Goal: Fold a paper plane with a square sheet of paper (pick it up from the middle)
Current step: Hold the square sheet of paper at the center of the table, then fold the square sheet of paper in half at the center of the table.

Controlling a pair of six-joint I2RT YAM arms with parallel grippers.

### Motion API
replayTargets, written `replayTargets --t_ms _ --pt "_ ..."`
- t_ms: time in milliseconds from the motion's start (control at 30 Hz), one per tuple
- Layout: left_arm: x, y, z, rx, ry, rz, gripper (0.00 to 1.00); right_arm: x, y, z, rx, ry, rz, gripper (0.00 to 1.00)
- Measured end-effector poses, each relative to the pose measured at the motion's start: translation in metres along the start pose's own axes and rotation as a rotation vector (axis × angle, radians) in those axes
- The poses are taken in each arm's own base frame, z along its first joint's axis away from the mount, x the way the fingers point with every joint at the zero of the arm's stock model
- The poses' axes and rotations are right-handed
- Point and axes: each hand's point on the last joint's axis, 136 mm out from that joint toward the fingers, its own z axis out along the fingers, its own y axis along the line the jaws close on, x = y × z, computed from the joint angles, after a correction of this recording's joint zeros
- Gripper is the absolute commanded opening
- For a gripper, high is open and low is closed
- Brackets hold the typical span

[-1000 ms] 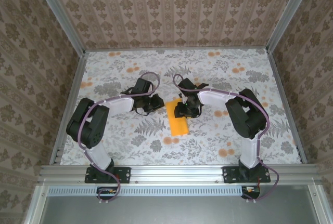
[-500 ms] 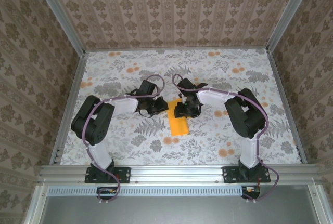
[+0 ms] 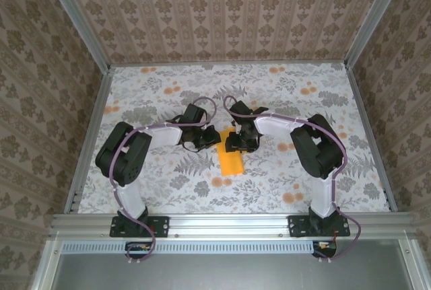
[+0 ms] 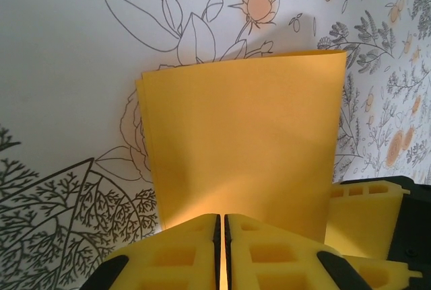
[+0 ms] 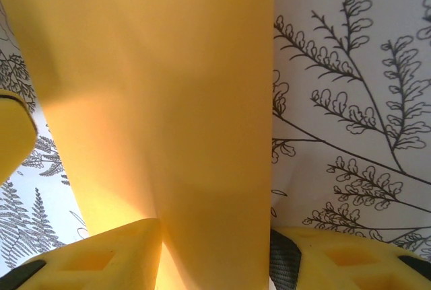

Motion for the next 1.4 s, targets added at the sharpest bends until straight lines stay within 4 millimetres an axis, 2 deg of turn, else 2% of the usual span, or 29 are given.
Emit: replayTargets --t_ms 700,867,1033,1233,1300,1400 --pt "0.007 0.01 0.009 -0.088 0.054 -0.025 0.09 0.0 0.001 -0.002 -0.007 -0.005 -0.003 0.51" --pt "0.007 0.012 0.009 -0.121 0.059 -0.013 0.08 -0.003 0.007 -0.013 -0.058 -0.027 -0.005 0.52" --pt "0.007 0.013 0.008 -0.13 0.059 -0.002 0.08 -0.005 0.002 -0.029 -0.078 -0.05 0.016 0.53" --pt "0.007 0.014 0.007 -0.139 0.061 0.003 0.07 -0.017 0.014 -0.077 -0.164 -0.15 0.003 0.39" --pt "0.007 0.014 0.008 -0.141 0.063 0.004 0.07 -0.016 0.022 -0.08 -0.2 -0.152 -0.009 0.29" --pt "0.007 0.014 0.008 -0.142 0.064 0.002 0.07 -0.013 0.032 -0.074 -0.23 -0.13 -0.023 0.19"
